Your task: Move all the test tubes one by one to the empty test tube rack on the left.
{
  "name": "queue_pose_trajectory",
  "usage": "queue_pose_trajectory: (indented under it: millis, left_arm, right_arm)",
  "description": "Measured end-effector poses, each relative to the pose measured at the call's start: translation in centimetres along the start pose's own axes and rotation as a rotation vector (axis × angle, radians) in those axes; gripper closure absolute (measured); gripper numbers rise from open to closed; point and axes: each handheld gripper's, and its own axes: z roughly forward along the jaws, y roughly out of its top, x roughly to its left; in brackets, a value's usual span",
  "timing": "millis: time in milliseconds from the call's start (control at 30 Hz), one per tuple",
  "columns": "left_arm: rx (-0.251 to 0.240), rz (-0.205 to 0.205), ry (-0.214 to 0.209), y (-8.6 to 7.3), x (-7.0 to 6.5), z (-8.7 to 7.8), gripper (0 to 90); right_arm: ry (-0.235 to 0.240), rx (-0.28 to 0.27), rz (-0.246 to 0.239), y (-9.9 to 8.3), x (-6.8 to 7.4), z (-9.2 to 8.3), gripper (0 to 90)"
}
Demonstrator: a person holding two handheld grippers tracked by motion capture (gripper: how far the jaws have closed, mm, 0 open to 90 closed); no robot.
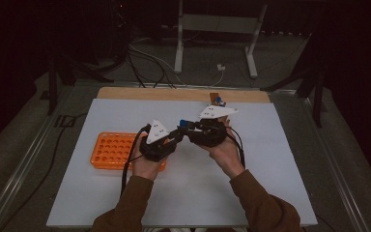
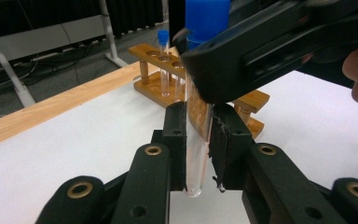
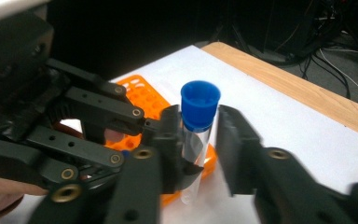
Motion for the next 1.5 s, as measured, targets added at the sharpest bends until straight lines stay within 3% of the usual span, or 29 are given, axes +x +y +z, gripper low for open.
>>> queue_pose_trajectory:
  millis: [267, 400, 433, 767, 1167, 1500]
  left_arm:
    - [-0.008, -0.035, 0.032, 0.0, 0.9, -0.2, 78.4]
    - [-0.012, -0.047, 0.040, 0.0, 1.2, -0.3, 78.4]
    - [-0.014, -0.050, 0.040, 0.0, 1.3, -0.4, 78.4]
    - [-0.034, -0.079, 0.052, -0.3, 2.2, -1.2, 78.4]
    - [-0.055, -0.139, 0.081, -2.0, 3.7, -3.4, 78.4]
    - [-0.060, -0.164, 0.091, -3.3, 4.3, -4.6, 78.4]
  right_arm:
    - [-0.015, -0.033, 0.032, -0.2, -1.1, -1.1, 39.2]
    - [-0.056, -0.035, 0.025, -0.6, -1.5, -1.6, 26.2]
    - [-0.088, -0.032, 0.014, -0.8, -1.6, -1.6, 19.9]
    - [-0.152, -0.025, 0.025, -2.0, -2.6, -2.1, 4.9]
    - [-0.181, -0.017, 0.040, -3.8, -3.7, -3.3, 0.0]
    - [-0.201, -0.019, 0.061, -5.1, -4.3, -4.5, 0.0]
